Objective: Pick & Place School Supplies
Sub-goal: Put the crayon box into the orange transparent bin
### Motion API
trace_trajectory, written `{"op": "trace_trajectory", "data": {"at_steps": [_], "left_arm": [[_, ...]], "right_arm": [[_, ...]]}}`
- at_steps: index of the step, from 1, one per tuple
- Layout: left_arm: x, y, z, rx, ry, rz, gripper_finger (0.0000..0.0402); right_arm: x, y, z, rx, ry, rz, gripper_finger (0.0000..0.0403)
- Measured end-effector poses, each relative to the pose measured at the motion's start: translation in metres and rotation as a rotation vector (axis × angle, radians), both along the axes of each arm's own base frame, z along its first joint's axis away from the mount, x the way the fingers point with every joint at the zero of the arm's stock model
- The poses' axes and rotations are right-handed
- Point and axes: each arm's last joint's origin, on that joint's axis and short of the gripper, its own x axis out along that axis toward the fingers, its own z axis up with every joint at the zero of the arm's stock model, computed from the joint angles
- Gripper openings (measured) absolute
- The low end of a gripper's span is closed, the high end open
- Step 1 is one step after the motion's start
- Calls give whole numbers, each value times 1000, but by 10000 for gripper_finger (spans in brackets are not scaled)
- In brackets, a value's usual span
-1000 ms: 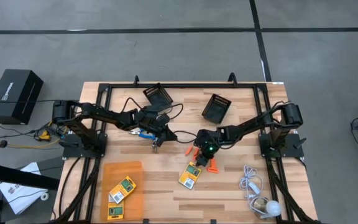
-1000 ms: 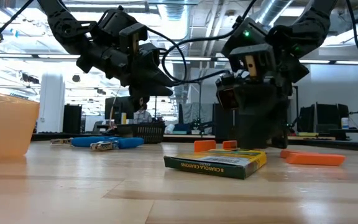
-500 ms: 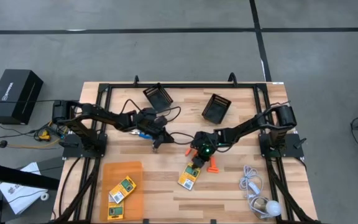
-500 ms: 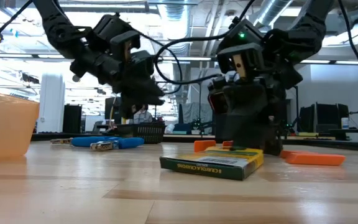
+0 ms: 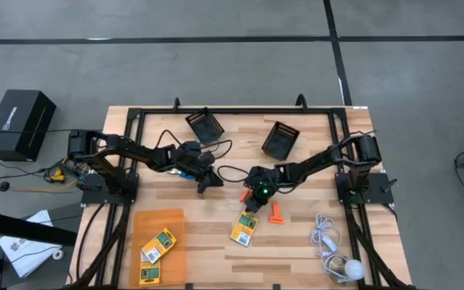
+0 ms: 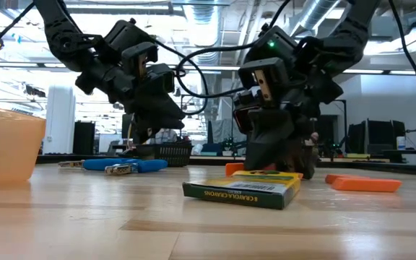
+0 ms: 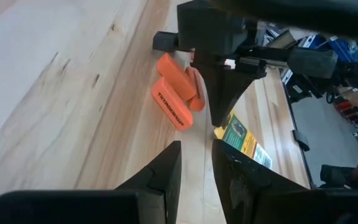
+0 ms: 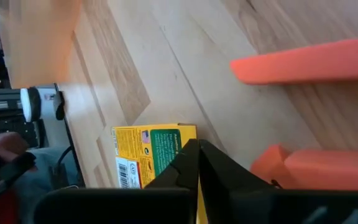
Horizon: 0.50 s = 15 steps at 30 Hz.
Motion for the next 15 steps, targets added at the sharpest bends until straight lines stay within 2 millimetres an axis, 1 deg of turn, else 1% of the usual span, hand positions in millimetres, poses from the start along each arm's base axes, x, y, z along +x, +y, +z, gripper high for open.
{"op": "trace_trajectory", "data": {"at_steps": [4,11,13,15], "left_arm": [[1,0,1,4,-14,3,85],[2,0,4,-11,-44,15,85],[3,1,5,-10,-53,15,85],[3,1,6,-13,-63,18,85]], "right_arm": [[4,-5,4,21,-19,25,0],[9,-6,8,-7,-18,68,0],[13,-9,13,0,-41,70,0],[20,-12,24,-3,-88,68,0]]}}
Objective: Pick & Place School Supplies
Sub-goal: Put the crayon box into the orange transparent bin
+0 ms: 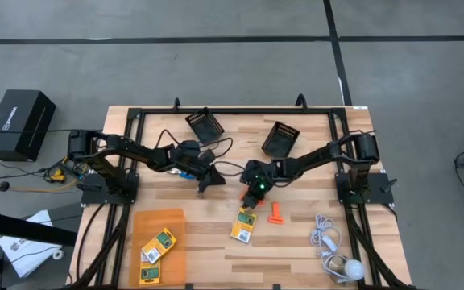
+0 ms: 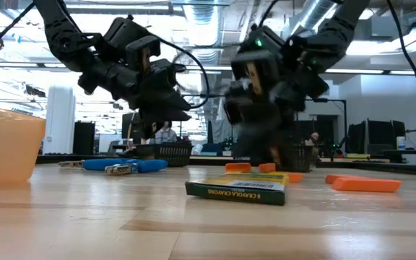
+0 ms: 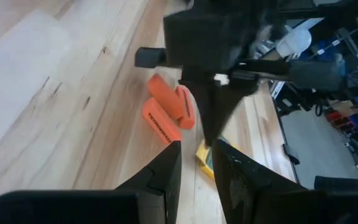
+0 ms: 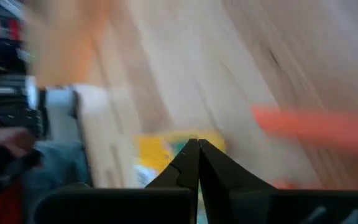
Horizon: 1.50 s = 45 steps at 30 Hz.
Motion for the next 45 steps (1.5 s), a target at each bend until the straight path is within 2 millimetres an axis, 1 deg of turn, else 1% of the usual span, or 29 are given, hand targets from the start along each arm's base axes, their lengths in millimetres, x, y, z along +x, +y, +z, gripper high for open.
{"op": "trace_trajectory", "data": {"at_steps": [6,10,11,13,17,21,26,30,35,41,45], "left_arm": [[2,0,3,-16,-31,12,85],[2,1,4,-8,-35,28,85],[2,2,4,-6,-34,33,85],[2,3,3,-3,-31,45,85],[1,6,3,4,-22,70,85],[1,7,3,4,-23,72,85],[1,7,3,5,-21,75,85],[1,7,3,6,-21,77,85],[1,7,3,6,-21,77,85],[1,7,2,5,-18,76,85],[1,7,2,4,-17,75,85]], "right_arm": [[18,-14,30,-9,-109,4,0],[19,-22,41,-53,-77,27,0],[17,-23,40,-63,-57,32,0],[9,-21,33,-70,32,63,1],[-1,-5,24,-98,130,164,20],[-5,9,17,-94,144,188,58],[-13,17,7,-92,165,167,91],[-18,17,-1,-99,168,161,102],[-22,14,-10,-75,144,114,103],[-22,11,-12,-66,93,84,103],[-18,11,-13,-41,46,51,103]]}}
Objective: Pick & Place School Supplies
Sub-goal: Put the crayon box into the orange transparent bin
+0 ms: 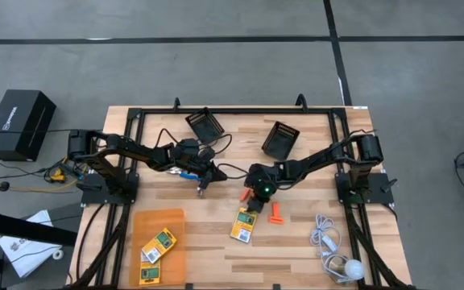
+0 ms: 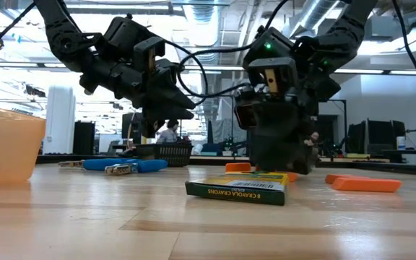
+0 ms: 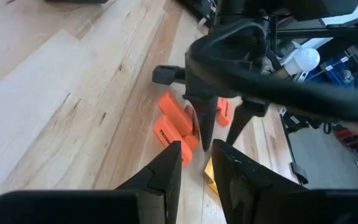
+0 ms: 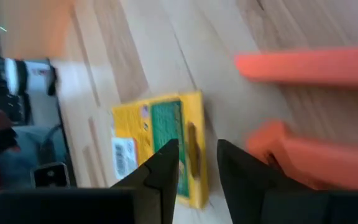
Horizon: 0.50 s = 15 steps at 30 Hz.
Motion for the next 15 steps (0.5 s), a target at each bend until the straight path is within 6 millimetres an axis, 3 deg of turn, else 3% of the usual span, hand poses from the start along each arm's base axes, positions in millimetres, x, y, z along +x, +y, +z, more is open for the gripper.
{"op": "trace_trajectory", "data": {"at_steps": [15], "left_arm": [[0,0,0,-4,3,-15,85]], "right_arm": [[8,14,-7,70,-12,-7,103]]}}
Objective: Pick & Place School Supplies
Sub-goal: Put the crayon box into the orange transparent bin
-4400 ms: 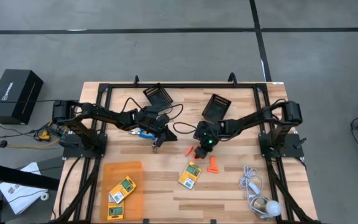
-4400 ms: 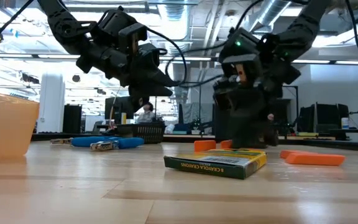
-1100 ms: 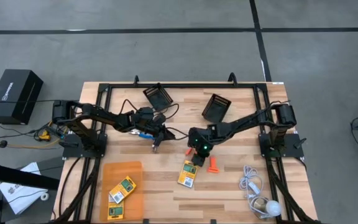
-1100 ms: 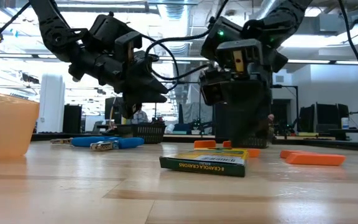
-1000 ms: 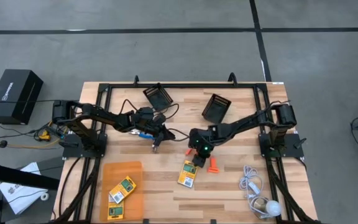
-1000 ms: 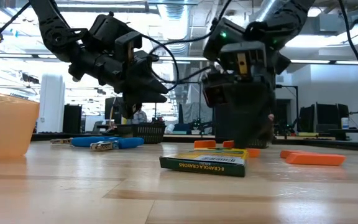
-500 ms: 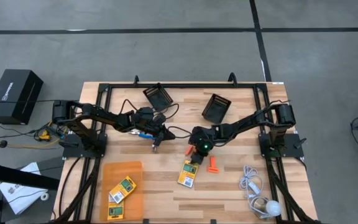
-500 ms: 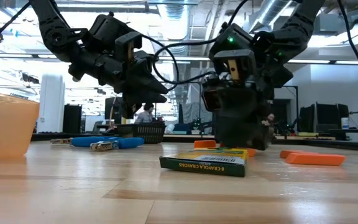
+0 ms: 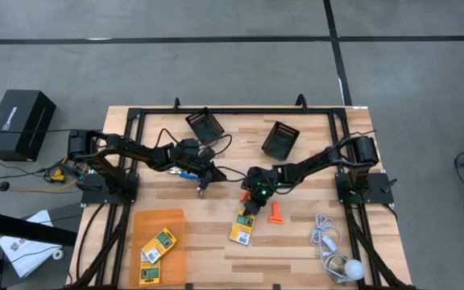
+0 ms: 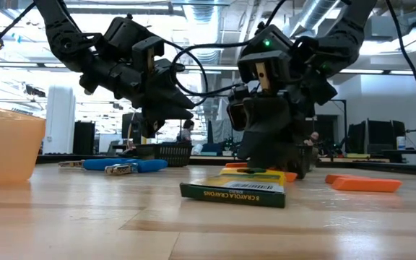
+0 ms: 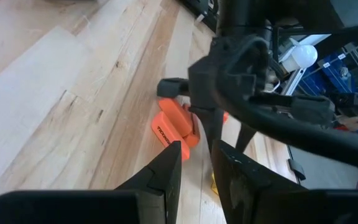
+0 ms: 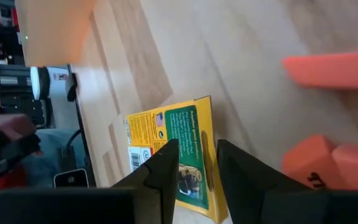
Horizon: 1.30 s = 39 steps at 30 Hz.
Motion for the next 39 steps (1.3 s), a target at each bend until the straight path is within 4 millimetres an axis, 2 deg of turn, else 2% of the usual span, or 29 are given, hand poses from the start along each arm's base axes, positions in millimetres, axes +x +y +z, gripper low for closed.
{"op": "trace_trajectory", "data": {"at_steps": [7,9,12,19,25,33,39], "left_arm": [[0,0,0,4,1,-2,85],[0,0,0,4,1,-3,85],[0,0,0,4,1,-3,85],[0,0,0,5,0,-3,85],[0,0,1,10,-8,4,85],[1,2,2,33,-16,52,85],[-2,20,3,60,-27,173,85]], "right_arm": [[-1,1,-1,-1,11,2,93],[-1,0,-2,-11,18,-3,69],[-2,-1,-3,-33,18,0,14],[-1,-5,-3,-35,7,-13,1],[12,-15,6,-38,-26,-31,0],[35,-27,38,6,-153,-15,0],[57,-30,69,29,-261,6,0]]}}
